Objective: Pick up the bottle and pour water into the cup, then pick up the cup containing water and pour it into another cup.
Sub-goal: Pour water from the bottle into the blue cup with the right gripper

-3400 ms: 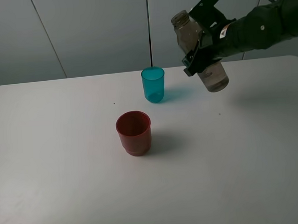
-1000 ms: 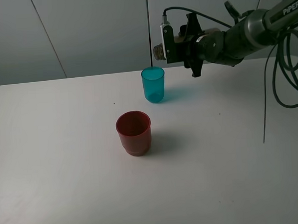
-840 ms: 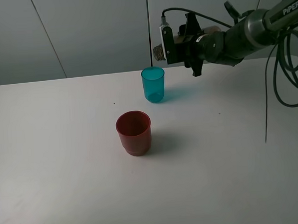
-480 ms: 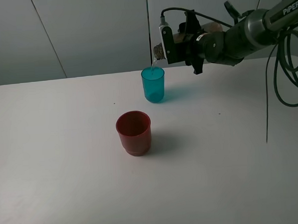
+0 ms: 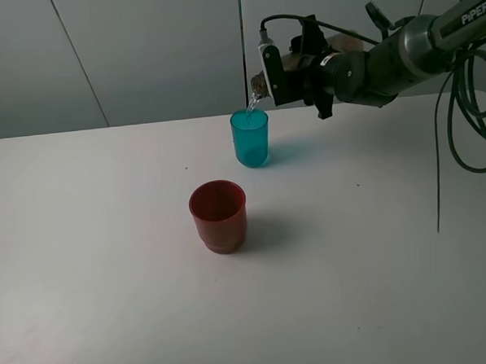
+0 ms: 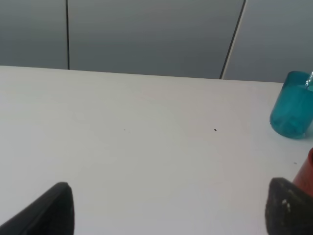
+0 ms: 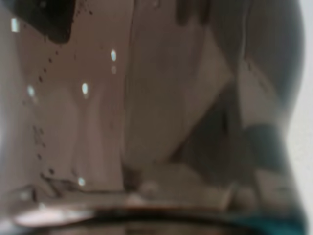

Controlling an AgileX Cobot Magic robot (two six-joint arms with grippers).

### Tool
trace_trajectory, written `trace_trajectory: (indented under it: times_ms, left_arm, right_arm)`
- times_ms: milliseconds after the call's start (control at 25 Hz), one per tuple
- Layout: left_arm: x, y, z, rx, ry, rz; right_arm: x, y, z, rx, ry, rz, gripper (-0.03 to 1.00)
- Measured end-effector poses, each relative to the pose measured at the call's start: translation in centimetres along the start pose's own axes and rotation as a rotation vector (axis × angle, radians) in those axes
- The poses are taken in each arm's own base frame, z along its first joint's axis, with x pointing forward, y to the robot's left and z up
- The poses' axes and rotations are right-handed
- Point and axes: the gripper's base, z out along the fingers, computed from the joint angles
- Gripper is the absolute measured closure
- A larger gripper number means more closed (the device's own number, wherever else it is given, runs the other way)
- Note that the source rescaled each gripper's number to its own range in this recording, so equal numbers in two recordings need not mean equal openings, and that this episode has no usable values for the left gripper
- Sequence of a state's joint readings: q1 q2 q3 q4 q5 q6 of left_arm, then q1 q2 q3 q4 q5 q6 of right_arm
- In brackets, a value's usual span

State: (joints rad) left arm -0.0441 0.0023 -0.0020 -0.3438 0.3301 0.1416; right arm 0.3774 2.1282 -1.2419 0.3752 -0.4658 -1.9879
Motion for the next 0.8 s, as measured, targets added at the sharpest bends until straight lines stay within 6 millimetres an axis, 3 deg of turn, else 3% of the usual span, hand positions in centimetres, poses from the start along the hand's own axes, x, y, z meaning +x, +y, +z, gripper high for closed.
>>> trace_trajectory:
  times_ms: [800]
  left_arm:
    - [0.00,0.00,0.00,0.000,0.000,0.000]
  right_arm:
    - [0.15,-0.93,-0.05,0.102,0.021,-0.098,0.97]
